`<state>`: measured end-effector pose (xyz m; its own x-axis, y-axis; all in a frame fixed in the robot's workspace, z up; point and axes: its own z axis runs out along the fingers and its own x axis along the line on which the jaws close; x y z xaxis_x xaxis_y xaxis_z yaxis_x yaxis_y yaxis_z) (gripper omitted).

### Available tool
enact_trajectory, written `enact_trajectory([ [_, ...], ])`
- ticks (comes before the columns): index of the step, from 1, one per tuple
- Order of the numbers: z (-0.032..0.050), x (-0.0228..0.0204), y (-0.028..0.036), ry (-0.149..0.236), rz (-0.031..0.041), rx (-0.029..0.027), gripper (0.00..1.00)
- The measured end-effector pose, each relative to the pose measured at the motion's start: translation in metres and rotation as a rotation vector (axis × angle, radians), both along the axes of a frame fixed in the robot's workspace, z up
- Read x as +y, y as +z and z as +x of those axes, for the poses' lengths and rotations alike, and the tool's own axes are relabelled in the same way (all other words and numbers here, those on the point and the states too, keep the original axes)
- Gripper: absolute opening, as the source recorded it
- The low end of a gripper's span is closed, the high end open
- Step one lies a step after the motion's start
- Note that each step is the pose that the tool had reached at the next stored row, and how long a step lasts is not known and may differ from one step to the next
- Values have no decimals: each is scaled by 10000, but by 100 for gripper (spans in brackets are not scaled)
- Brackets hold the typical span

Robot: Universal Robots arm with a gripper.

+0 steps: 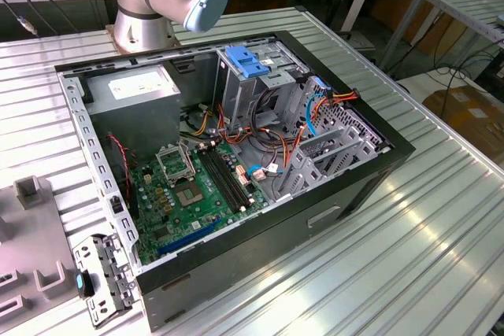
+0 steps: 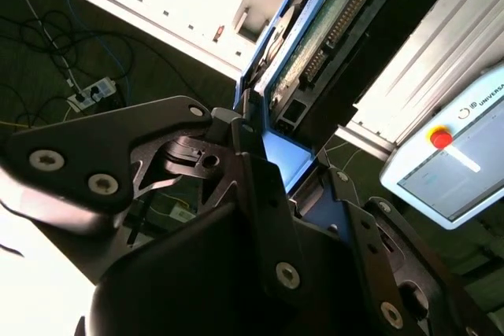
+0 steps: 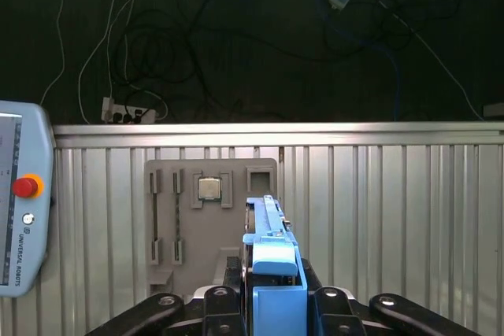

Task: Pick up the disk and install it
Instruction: 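Pick up the disk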

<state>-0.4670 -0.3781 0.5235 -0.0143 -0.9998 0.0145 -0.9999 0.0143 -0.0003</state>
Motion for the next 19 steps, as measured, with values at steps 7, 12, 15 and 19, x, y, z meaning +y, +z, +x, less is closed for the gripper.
enact_trajectory([
  [7, 39, 0, 0, 0, 0, 0, 37],
  [12, 98, 0, 0, -1, 0, 0, 37],
  [15, 126, 0, 0, 0, 0, 0, 37],
  [19, 175, 0, 0, 0, 0, 0, 37],
])
